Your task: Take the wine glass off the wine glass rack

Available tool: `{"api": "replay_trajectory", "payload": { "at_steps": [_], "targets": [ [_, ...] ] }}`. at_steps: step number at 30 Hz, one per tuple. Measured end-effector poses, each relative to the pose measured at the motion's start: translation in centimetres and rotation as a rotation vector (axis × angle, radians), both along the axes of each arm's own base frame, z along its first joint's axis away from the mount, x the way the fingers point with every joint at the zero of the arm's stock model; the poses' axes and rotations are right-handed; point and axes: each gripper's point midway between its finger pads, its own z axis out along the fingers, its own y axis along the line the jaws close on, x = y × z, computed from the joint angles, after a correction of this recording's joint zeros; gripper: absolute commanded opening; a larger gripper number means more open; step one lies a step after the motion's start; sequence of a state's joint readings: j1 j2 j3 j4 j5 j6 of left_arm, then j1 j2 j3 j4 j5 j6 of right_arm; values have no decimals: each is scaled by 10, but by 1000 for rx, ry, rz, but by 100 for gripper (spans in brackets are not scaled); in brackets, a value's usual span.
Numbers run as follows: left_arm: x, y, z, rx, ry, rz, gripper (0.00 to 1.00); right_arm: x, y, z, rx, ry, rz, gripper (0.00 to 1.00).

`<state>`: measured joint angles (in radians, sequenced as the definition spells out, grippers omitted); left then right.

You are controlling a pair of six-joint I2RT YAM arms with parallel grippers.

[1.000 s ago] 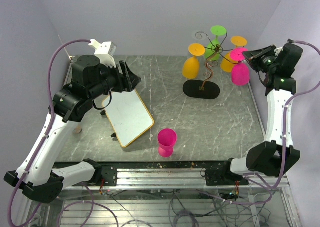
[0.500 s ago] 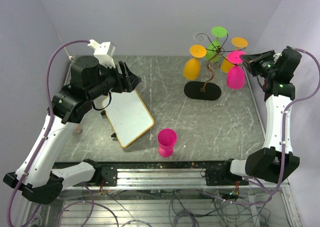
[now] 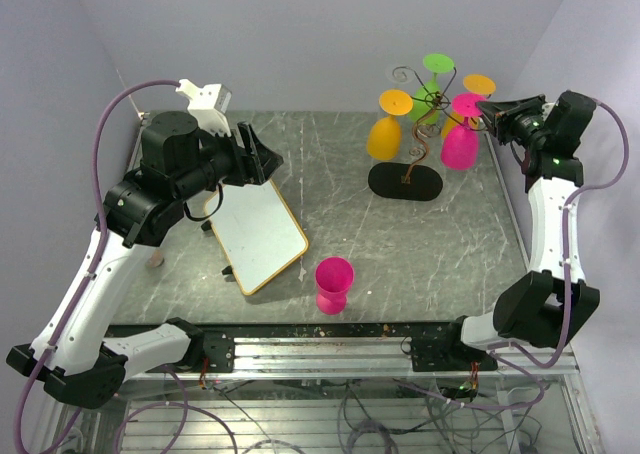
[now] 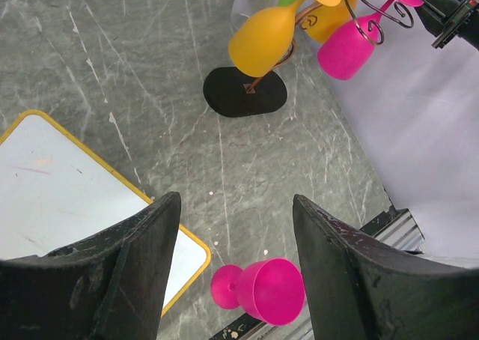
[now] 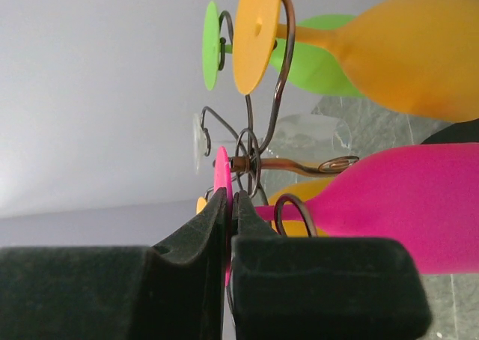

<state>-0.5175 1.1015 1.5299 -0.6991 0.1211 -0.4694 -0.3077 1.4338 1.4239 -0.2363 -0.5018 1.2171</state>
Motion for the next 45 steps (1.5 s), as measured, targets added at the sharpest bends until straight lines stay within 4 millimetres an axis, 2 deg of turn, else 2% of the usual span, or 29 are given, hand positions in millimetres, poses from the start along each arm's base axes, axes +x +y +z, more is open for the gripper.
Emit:
{"api": "replay_trajectory", "payload": {
  "at_steps": [5,11,17,21,24,29,32,35,38,40,42,45],
  "targets": [
    [0,0,0,0,0,0,72,7,-8,3,10,10,-47,0],
    [0,0,0,-1,1,1,72,9,-26,31,-53,-29,-146,0],
    [-1,0,1,-3,-2,1,73,5,-51,26,-132,22,-278,0],
    [1,-1,3,-14,-15,-3,73,-17,-72,21,-232,95,-403,0],
    [2,-10,4,-43,-33,-40,75,-47,-75,33,-278,106,-455,0],
    [3,-39,-10,-134,-59,-172,73,-112,-56,87,-255,-18,-491,0],
    [4,-63,-10,-233,-53,-271,69,-140,-41,148,-251,-181,-478,0],
    [7,-88,14,-383,-66,-385,69,-154,-15,209,-239,-386,-382,0],
    [5,-103,40,-516,-93,-478,70,-154,24,241,-165,-533,-170,0],
    [3,-106,56,-584,-116,-521,72,-145,55,252,-66,-604,11,0],
    [0,-105,75,-656,-150,-550,72,-132,83,250,37,-619,179,0],
    [-2,-99,96,-751,-193,-574,70,-105,125,235,192,-578,381,0]
  ]
}}
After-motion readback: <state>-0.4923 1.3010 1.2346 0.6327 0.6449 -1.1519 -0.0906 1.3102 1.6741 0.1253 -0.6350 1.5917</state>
